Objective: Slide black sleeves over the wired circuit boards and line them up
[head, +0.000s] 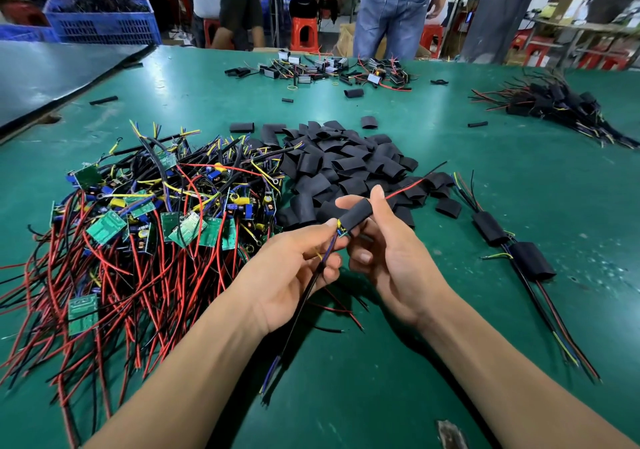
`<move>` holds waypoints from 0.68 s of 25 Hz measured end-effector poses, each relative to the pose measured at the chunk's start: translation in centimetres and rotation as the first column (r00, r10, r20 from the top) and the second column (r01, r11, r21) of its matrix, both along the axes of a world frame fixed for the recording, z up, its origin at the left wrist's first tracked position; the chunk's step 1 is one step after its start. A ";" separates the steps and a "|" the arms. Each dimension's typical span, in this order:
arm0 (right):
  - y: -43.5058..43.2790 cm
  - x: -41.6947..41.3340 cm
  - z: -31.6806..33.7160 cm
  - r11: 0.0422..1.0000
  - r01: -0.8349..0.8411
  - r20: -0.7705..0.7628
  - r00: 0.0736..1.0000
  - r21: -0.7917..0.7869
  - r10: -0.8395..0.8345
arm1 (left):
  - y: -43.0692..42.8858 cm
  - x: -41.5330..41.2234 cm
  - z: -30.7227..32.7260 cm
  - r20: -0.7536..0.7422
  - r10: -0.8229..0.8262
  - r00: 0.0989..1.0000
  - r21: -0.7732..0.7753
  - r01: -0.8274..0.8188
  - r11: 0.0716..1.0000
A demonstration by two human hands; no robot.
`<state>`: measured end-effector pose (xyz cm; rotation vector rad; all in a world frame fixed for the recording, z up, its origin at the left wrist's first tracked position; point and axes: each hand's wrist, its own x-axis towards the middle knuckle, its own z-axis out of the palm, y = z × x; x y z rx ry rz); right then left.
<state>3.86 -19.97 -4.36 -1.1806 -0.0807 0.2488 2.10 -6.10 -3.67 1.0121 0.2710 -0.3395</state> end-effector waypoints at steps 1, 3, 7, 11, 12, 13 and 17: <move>-0.1 0.1 0.0 1.000 0.011 0.011 1.000 0.005 -0.012 | 0.0 0.0 0.0 -0.001 -0.009 1.000 -0.013 0.009 1.000; -0.6 0.2 0.1 0.998 0.050 0.045 0.998 0.041 -0.051 | 0.1 0.0 0.1 -0.012 -0.028 1.000 -0.047 0.027 0.999; -0.9 0.5 -0.2 0.997 0.066 0.106 0.992 0.048 -0.070 | 0.1 0.0 0.2 -0.052 -0.063 0.997 -0.118 0.057 0.991; -0.6 0.5 -0.9 0.989 0.136 0.146 0.981 -0.057 -0.127 | 0.1 0.0 0.3 -0.069 -0.079 0.995 -0.124 0.070 0.990; -0.6 0.6 -1.0 0.983 0.163 0.160 0.976 -0.088 -0.148 | 0.1 0.0 0.2 -0.078 -0.073 0.994 -0.126 0.063 0.990; -0.8 0.6 -1.0 0.974 0.187 0.178 0.970 -0.125 -0.163 | 0.1 0.1 0.2 -0.085 -0.067 0.994 -0.127 0.056 0.990; -1.1 0.4 -0.8 0.933 0.249 0.240 0.953 -0.261 -0.187 | 0.1 0.0 0.0 -0.023 -0.106 0.994 -0.006 0.105 0.994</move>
